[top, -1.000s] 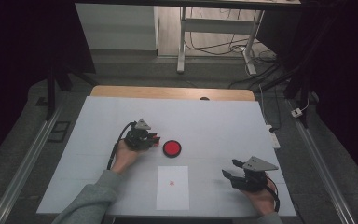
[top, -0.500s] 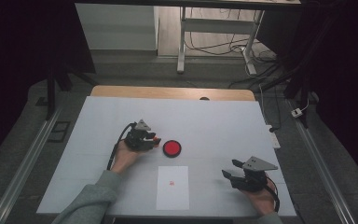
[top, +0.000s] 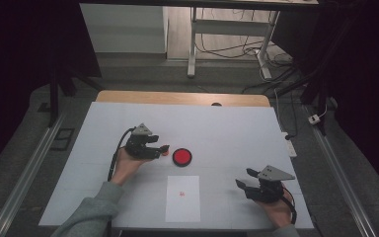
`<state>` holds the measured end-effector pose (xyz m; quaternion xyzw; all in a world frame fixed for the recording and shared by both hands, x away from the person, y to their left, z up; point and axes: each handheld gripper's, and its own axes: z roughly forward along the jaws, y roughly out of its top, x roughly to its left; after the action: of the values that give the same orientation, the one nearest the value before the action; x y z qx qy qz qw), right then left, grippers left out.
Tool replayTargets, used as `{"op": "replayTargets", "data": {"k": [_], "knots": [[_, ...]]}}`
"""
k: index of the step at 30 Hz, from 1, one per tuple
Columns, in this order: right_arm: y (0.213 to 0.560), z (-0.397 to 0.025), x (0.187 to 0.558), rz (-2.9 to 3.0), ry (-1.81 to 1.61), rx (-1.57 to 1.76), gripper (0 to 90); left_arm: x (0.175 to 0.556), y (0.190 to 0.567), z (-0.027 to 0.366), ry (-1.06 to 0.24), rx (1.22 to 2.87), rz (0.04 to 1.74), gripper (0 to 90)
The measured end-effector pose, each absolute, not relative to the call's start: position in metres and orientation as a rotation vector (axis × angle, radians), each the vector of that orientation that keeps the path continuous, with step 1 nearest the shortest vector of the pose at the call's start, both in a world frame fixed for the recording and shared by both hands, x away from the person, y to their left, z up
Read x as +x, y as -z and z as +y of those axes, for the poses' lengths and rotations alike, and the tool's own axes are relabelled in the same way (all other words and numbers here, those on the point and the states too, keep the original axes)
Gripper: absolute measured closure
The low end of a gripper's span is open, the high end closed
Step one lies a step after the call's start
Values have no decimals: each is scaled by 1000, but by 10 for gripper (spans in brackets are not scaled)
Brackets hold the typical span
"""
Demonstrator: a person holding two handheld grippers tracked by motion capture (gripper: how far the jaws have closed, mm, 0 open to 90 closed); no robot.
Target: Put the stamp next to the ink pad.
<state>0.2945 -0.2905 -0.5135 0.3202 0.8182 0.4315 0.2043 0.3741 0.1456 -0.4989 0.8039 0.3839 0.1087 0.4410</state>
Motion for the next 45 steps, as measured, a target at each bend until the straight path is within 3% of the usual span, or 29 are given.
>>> {"op": "replayTargets", "data": {"k": [12, 27, 45], "knots": [[514, -294, 296, 2269, -1209, 893, 374, 333, 488, 155, -273, 2035, 918, 319], [515, -295, 298, 2262, -1202, 855, 374, 277, 501, 200, -268, 1993, 938, 300], [518, -299, 301, 2270, -1179, 839, 375, 244, 515, 225, -313, 2021, 987, 296]]}}
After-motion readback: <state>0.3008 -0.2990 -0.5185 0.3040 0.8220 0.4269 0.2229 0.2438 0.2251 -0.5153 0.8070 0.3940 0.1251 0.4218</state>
